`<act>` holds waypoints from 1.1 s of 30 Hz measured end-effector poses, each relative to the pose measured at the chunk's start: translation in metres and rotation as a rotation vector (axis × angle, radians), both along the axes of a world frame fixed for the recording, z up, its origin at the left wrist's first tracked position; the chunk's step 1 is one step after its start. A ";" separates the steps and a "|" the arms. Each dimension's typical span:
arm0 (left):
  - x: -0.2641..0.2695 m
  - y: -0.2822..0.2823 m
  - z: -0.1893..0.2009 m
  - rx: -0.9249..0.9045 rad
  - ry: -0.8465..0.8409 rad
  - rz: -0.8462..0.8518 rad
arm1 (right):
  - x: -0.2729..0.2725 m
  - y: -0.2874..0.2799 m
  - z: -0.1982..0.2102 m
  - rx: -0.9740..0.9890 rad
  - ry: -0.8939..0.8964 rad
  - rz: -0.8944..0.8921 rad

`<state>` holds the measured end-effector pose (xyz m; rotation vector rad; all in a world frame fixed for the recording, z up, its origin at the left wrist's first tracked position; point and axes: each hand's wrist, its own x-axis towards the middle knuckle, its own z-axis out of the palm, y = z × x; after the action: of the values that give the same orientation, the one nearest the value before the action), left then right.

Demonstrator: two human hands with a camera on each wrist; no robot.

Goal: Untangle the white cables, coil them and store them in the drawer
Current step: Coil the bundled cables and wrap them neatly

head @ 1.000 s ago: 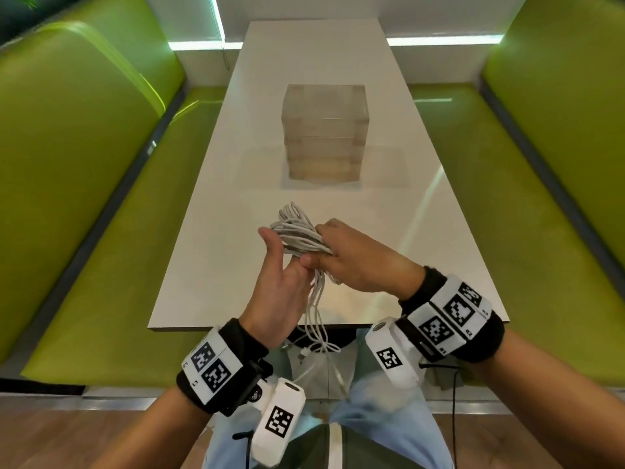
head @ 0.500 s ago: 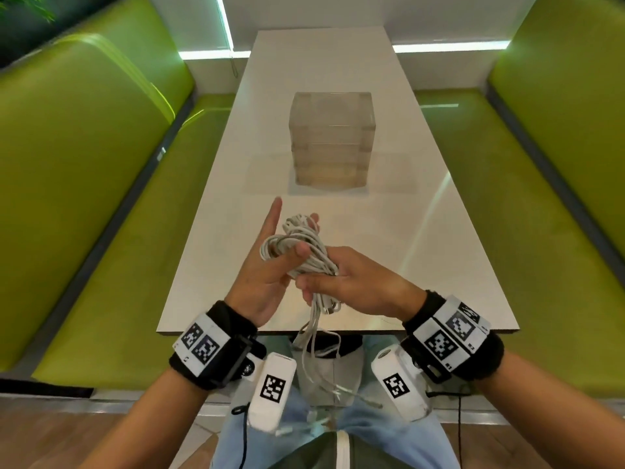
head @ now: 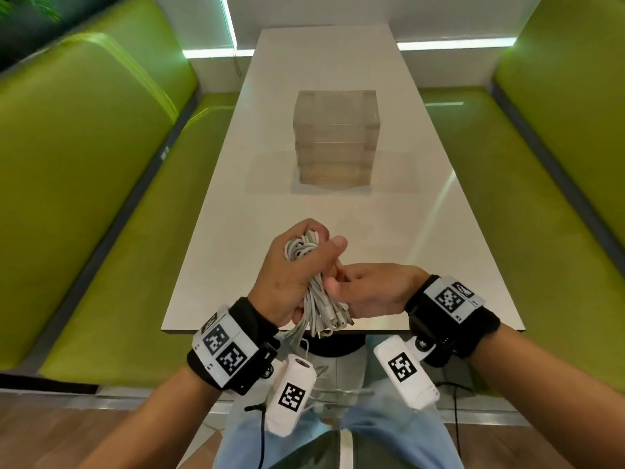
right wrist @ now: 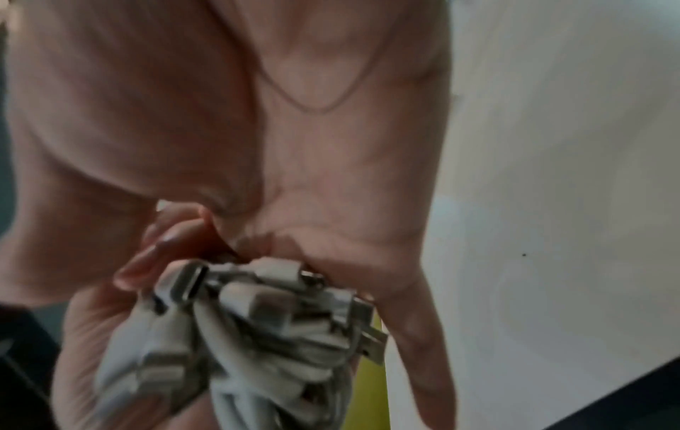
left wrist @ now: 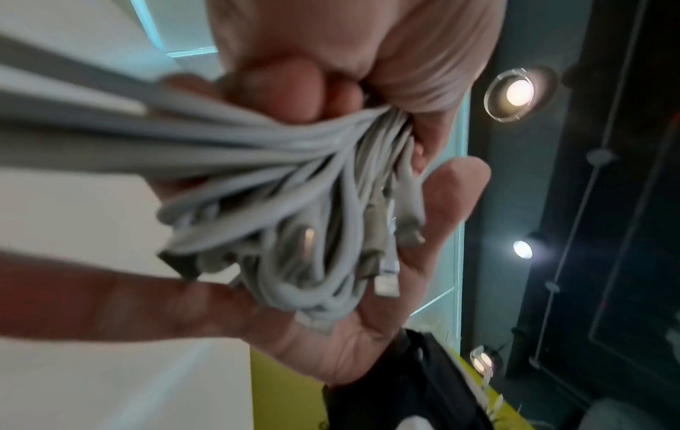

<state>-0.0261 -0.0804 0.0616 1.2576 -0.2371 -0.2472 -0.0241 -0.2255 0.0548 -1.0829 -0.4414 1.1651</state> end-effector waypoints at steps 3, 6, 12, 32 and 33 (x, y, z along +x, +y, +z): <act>0.001 -0.004 0.001 -0.004 0.023 0.025 | 0.003 0.005 0.003 -0.060 -0.162 -0.015; 0.006 -0.002 0.006 -0.015 0.067 0.075 | 0.004 0.010 0.005 -0.031 -0.217 -0.076; 0.005 0.004 0.004 -0.018 0.092 0.094 | -0.007 0.015 -0.005 0.006 -0.226 -0.245; 0.000 0.005 -0.015 0.270 0.047 -0.234 | 0.013 -0.018 0.027 0.009 -0.403 -0.681; 0.001 0.005 -0.015 0.288 0.049 -0.220 | 0.013 -0.018 0.029 0.017 -0.399 -0.706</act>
<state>-0.0254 -0.0755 0.0471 1.5089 -0.3056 -0.5153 -0.0107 -0.2433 0.0834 -1.3144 -0.3280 0.3224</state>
